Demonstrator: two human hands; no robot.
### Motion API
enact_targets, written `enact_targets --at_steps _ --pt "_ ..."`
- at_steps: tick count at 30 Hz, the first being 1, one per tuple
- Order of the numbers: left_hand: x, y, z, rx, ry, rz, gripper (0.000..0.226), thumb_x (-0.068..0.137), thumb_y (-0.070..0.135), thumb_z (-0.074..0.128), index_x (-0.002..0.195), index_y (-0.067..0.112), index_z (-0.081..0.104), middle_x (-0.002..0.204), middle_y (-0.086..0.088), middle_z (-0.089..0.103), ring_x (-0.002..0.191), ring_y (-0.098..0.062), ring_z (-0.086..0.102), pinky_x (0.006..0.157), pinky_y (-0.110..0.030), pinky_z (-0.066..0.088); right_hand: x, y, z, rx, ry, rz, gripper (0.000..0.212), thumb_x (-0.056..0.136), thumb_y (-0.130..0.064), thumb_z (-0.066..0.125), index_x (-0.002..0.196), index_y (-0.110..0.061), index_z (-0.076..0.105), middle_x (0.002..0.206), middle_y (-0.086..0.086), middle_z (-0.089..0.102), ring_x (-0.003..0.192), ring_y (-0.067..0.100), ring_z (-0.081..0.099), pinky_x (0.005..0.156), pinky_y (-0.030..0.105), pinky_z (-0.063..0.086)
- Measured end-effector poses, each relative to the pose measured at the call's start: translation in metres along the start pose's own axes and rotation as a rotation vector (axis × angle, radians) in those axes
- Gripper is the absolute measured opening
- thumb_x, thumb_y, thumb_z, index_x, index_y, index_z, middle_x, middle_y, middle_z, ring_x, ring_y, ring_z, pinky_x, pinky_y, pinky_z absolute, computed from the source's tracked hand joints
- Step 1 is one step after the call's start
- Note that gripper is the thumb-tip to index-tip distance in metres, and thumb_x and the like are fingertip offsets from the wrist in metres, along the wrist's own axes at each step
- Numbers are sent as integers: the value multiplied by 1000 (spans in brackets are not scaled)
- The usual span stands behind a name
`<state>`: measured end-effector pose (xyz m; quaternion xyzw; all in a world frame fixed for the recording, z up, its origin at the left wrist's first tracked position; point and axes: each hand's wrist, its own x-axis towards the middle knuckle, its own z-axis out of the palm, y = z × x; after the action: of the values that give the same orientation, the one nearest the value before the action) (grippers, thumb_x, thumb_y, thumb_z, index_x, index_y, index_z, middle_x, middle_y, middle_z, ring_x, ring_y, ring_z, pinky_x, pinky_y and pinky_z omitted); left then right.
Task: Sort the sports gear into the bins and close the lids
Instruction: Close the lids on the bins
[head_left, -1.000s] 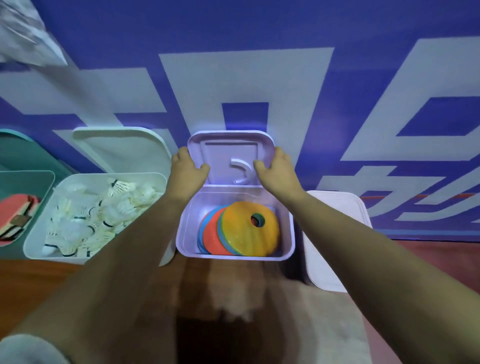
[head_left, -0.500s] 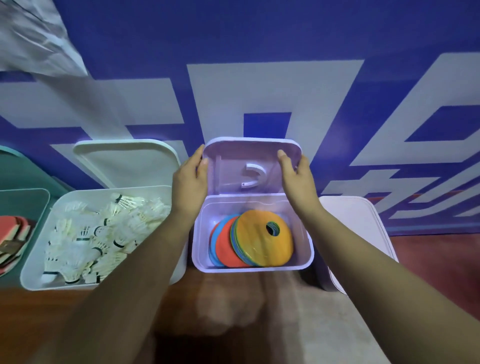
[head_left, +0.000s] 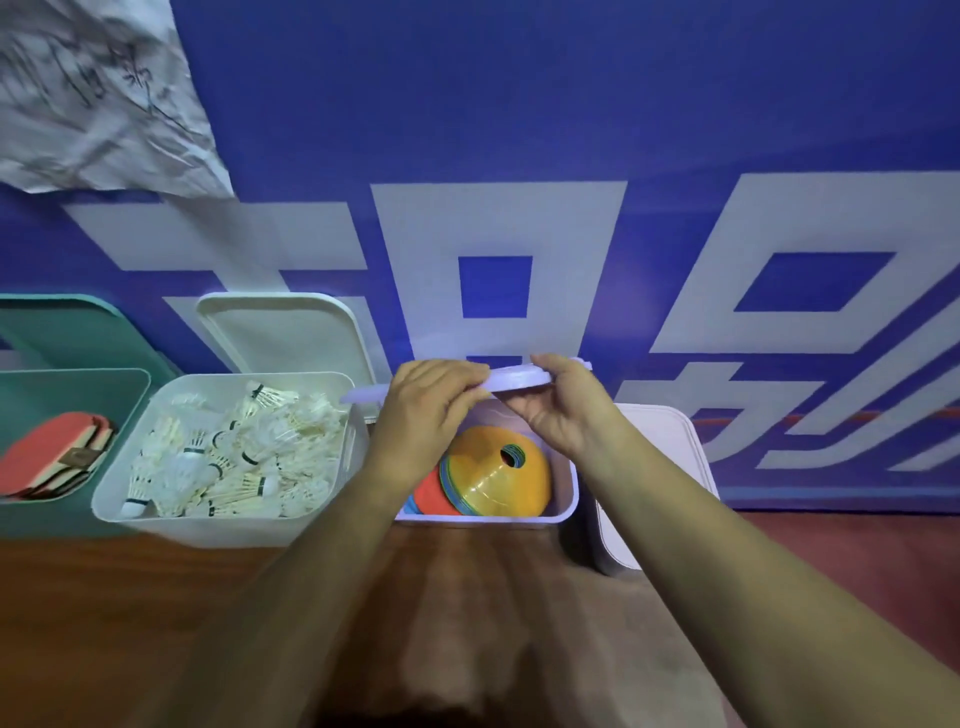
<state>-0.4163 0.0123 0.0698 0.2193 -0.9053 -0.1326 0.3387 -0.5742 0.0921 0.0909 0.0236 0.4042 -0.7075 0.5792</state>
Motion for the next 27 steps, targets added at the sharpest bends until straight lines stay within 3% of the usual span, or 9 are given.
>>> enact_targets --at_steps 4,7,9,13,15,17,19,22,27 --pt "-19 2 -4 -162 -26 -314 40 93 46 48 117 19 65 117 6 65 111 -11 54 98 -16 35 -14 -11 -33 -125 31 0 51 83 2 47 133 7 47 123 27 63 109 42 64 94 53 52" --pt "-39 -22 -2 35 -43 -609 48 91 40 59 128 9 54 124 -13 56 119 -32 48 102 -41 38 -26 -16 -57 -188 85 -27 48 79 4 41 124 3 58 117 21 68 106 41 66 95 52 50" --pt "-54 -33 0 88 -149 -838 62 88 43 63 135 7 43 131 -20 48 124 -39 42 103 -46 36 -32 -15 -69 -220 130 -23 48 76 2 40 119 0 63 114 19 70 104 40 67 92 51 53" --pt "-73 -36 11 -140 -251 -1083 70 89 43 63 140 2 37 136 -15 47 125 -33 47 90 -32 36 -29 -9 -96 -318 216 -2 53 63 -4 48 113 -4 66 110 16 71 98 41 67 87 55 54" --pt "-81 -41 18 -207 -262 -1141 63 88 42 66 133 2 47 125 -9 54 119 -30 53 83 -28 35 -20 -3 -107 -412 276 -22 53 58 -9 54 110 -2 66 106 16 71 92 40 67 84 50 55" --pt "-90 -47 23 -258 -250 -1170 64 82 48 70 127 4 54 117 -3 57 115 -30 57 82 -29 39 -9 4 -116 -656 378 -108 42 69 -14 58 108 3 60 99 15 66 79 31 63 67 33 51" --pt "-98 -50 28 -260 -217 -1155 78 70 62 70 125 9 57 119 -6 59 112 -30 59 85 -33 46 1 12 -125 -925 444 -200 39 82 -20 58 113 3 54 103 14 62 79 24 60 60 28 45" --pt "-107 -56 37 -189 -213 -1123 73 80 43 73 140 11 45 130 -13 48 123 -28 49 103 -36 39 23 29 -138 -1255 510 -254 39 92 -25 54 122 -1 50 121 18 53 94 31 55 79 35 45" --pt "-117 -79 54 -47 -290 -1068 72 79 45 73 135 6 48 127 -19 53 118 -34 49 97 -43 45 45 53 -141 -1633 530 -295 26 98 -13 45 117 5 46 115 26 50 101 40 48 82 37 37"
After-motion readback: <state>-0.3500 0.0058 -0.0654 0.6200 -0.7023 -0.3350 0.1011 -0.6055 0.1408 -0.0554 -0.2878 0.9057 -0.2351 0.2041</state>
